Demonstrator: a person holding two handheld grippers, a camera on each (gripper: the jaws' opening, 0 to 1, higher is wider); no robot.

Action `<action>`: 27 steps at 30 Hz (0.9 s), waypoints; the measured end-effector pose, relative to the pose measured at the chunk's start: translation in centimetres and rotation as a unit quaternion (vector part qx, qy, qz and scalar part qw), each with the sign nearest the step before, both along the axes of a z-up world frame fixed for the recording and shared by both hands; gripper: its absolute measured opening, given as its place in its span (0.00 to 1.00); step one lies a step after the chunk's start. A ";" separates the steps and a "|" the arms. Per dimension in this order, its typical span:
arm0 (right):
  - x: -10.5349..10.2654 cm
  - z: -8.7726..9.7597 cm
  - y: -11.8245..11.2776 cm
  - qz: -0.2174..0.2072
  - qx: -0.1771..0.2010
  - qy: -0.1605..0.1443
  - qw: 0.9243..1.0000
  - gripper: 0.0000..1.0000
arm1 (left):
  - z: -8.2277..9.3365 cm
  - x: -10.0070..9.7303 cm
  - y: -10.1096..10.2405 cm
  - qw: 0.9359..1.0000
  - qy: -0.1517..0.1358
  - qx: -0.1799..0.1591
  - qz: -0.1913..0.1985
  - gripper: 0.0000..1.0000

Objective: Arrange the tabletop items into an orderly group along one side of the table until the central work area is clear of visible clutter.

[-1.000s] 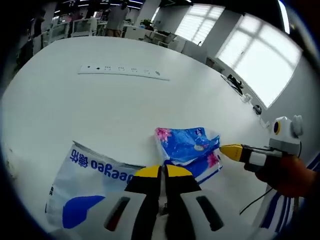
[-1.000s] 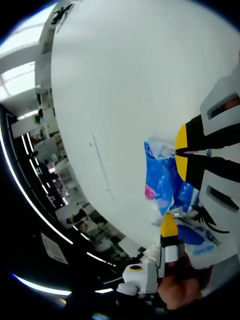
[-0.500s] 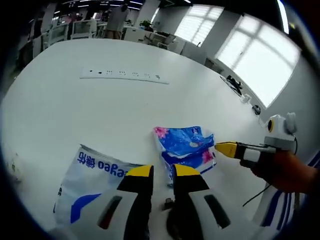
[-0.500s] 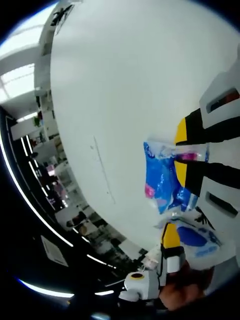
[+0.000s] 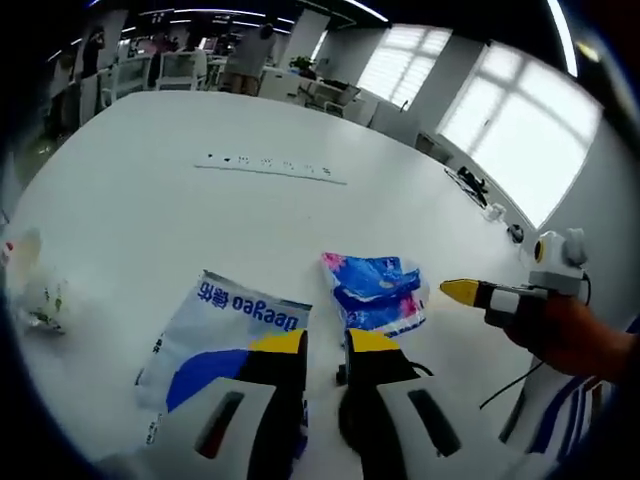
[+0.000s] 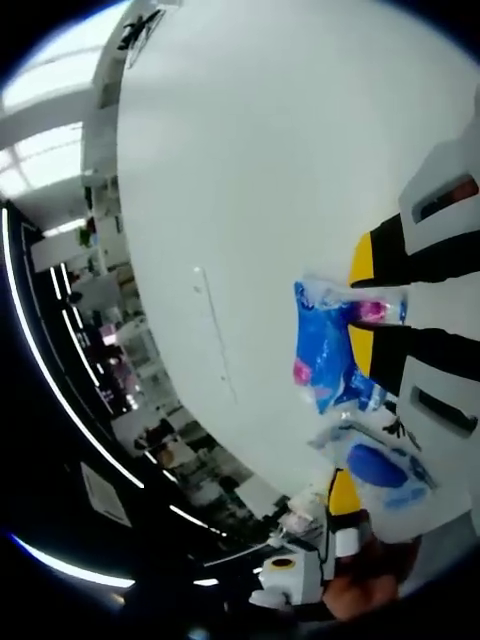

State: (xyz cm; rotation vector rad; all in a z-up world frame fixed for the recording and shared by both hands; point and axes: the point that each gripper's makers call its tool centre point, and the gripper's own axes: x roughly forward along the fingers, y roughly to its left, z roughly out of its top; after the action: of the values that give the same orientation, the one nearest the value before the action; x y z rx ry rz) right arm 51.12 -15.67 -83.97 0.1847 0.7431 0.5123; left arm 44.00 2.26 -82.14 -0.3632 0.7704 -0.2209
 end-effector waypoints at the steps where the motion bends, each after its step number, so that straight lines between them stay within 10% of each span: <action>1: 0.1 0.0 -0.1 0.001 -0.001 -0.002 1.000 0.11 | 0.1 -0.4 0.3 1.000 0.000 -0.001 0.005 0.11; 27: -9.2 1.4 3.3 0.065 -0.020 -0.012 0.998 0.20 | 1.2 -11.3 8.2 0.994 0.014 -0.024 0.106 0.12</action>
State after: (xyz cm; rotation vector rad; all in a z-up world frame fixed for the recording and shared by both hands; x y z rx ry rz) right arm 41.88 -12.42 -82.61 0.0930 0.7435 0.6220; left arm 32.70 10.42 -80.95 -0.4901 0.7496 -0.0351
